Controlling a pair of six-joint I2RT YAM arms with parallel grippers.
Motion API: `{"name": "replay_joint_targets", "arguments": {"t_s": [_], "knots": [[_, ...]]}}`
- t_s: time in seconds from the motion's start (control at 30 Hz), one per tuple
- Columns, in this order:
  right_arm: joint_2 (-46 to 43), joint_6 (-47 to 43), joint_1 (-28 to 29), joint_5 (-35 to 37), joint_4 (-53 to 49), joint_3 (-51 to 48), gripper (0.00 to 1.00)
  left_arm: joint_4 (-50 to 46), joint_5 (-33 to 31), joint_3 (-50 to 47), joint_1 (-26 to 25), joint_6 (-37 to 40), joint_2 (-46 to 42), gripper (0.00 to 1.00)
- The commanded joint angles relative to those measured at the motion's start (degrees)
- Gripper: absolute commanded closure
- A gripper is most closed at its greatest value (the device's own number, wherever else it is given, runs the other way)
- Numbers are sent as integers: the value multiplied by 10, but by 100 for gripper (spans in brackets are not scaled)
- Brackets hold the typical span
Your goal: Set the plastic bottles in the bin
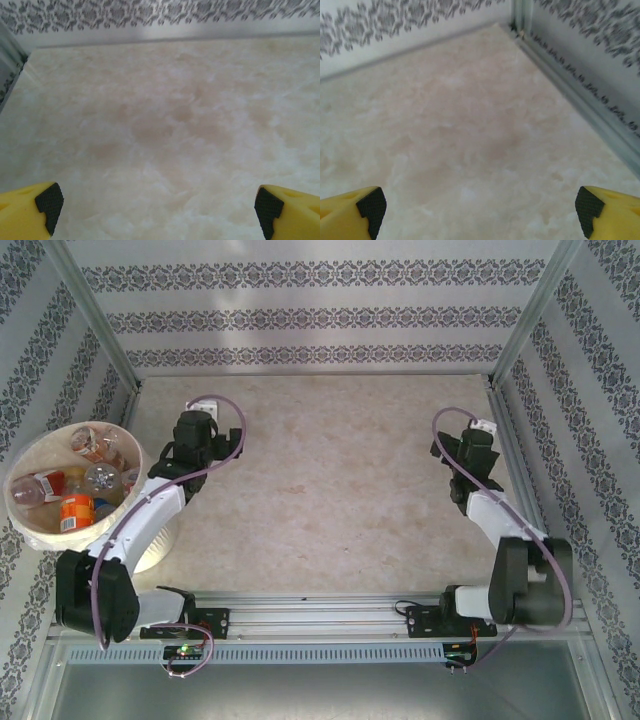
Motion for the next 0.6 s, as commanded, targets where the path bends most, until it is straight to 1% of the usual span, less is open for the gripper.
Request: {"name": "replay_joint_targets", "arguments": {"t_s": [0.0,0.03,0.1,0.17,0.2,0.23,0.27,0.33,0.43,0.5,0.57], "knots": [[44,-59,3,-65,32,13,2,63,-19,-52,13,33,2,0],[56,-65,0,-81,21,22,2,72,-12,-62,21,29,3,0],[73,-72,-3,-108,38,16,2,95,5,-85,41,20,12,0],[82,-77,-3,-128,93,-15,2,122,25,-109,60,17,20,0],[83,-79,-2,-136,137,-40,2,143,32,-124,67,17,24,0],[79,-78,-2,-140,151,-49,2,157,38,-133,72,19,29,0],[70,-82,-3,-145,144,-52,2,174,40,-142,76,20,33,0],[65,-92,-2,-165,183,-74,2,199,48,-154,81,29,48,0],[56,-115,15,-164,257,-120,2,271,66,-179,92,32,77,0],[65,-129,35,-137,334,-157,2,324,91,-196,108,21,98,1],[87,-136,42,-122,412,-184,2,361,94,-207,113,25,112,0]]}}
